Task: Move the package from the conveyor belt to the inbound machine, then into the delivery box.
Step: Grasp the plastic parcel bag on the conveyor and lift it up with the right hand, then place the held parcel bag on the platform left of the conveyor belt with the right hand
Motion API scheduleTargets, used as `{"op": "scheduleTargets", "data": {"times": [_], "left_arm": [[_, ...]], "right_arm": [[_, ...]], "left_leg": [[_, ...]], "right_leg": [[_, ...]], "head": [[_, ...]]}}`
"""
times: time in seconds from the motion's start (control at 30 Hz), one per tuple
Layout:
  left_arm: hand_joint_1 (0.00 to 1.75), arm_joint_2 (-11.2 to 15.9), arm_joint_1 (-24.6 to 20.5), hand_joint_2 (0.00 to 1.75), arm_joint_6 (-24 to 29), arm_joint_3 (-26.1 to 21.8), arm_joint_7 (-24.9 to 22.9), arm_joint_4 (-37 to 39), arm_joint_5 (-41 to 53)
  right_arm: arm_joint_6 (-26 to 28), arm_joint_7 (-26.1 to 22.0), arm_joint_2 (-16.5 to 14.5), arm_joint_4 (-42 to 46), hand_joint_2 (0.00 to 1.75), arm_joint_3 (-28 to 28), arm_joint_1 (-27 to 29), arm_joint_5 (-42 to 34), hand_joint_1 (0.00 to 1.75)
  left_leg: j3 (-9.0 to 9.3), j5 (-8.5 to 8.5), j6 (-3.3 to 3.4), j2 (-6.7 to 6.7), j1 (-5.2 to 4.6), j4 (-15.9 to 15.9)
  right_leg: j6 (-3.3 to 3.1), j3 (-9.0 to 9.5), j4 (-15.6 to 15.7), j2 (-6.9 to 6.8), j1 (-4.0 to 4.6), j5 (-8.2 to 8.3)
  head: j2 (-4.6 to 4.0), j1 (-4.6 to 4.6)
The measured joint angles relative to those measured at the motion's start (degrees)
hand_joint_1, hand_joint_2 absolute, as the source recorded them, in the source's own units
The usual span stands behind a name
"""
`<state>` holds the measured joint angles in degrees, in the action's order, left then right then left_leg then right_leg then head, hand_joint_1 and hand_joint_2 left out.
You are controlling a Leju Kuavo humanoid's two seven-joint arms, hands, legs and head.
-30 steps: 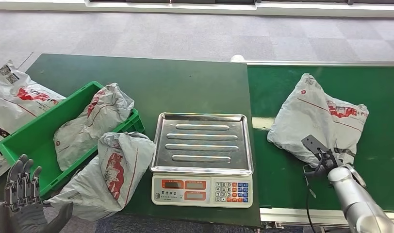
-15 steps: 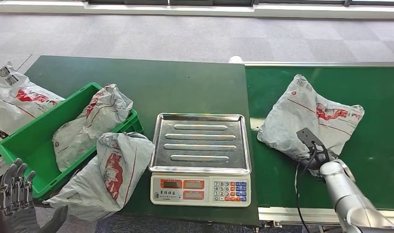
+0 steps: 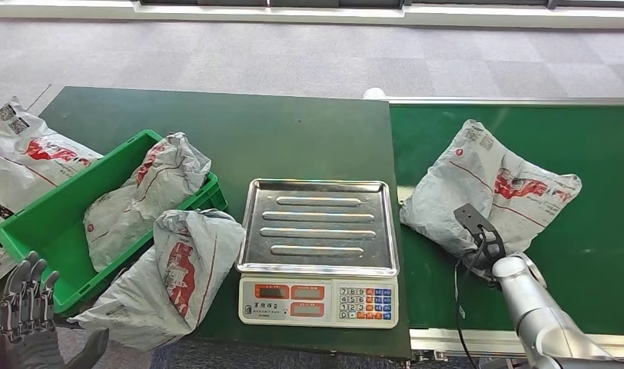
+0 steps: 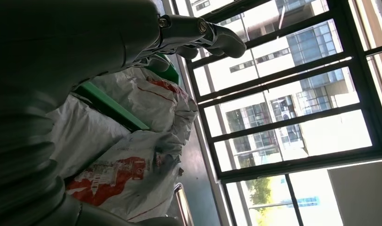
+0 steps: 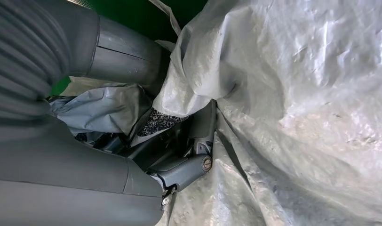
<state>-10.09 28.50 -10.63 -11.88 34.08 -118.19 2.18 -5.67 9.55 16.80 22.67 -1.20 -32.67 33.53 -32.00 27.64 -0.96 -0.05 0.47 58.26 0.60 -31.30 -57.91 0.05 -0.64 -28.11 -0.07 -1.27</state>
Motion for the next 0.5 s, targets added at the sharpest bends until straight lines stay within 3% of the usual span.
{"op": "scheduleTargets", "data": {"times": [0.1, 0.2, 0.3, 0.5], "left_arm": [[0.00, -0.1, -0.5, 1.75, -0.2, 0.0, 0.6, 0.5, 0.5], [0.00, -0.4, -0.9, 1.75, 0.6, 0.0, 1.3, 0.9, 0.8], [0.00, -1.4, -1.4, 1.75, 1.3, 0.0, 2.1, 1.1, 1.7], [0.00, -2.5, -2.9, 1.75, 3.6, 0.5, 3.1, 2.3, 2.8]], "right_arm": [[1.2, -2.9, -0.1, 0.3, 1.75, 0.1, 0.1, -1.1, 1.75], [7.9, -15.8, -1.1, 5.2, 1.75, 1.7, 1.5, -8.1, 1.75], [17.1, -29.0, -3.4, 19.7, 1.75, 4.0, 6.2, -16.9, 1.75], [27.9, -35.4, -6.9, 49.3, 1.75, 2.7, 17.5, -21.9, 1.75]], "left_leg": [[-0.07, -0.01, 0.01, -0.06, 0.00, 0.0], [-0.27, -0.05, 0.01, -0.08, -0.01, 0.0], [-0.27, -0.15, -0.01, -0.23, 0.01, 0.0], [-0.42, -0.15, -0.04, -0.50, 0.01, 0.0]], "right_leg": [[0.00, -0.01, 0.0, -0.06, 0.00, 0.01], [0.01, -0.13, 0.0, -0.08, -0.01, 0.02], [-0.02, -0.22, 0.0, -0.24, 0.03, 0.00], [-0.08, -0.30, 0.0, -0.53, 0.03, -0.12]], "head": [[0.00, 0.00], [0.00, 0.00], [0.00, 0.00], [0.00, 0.01]]}}
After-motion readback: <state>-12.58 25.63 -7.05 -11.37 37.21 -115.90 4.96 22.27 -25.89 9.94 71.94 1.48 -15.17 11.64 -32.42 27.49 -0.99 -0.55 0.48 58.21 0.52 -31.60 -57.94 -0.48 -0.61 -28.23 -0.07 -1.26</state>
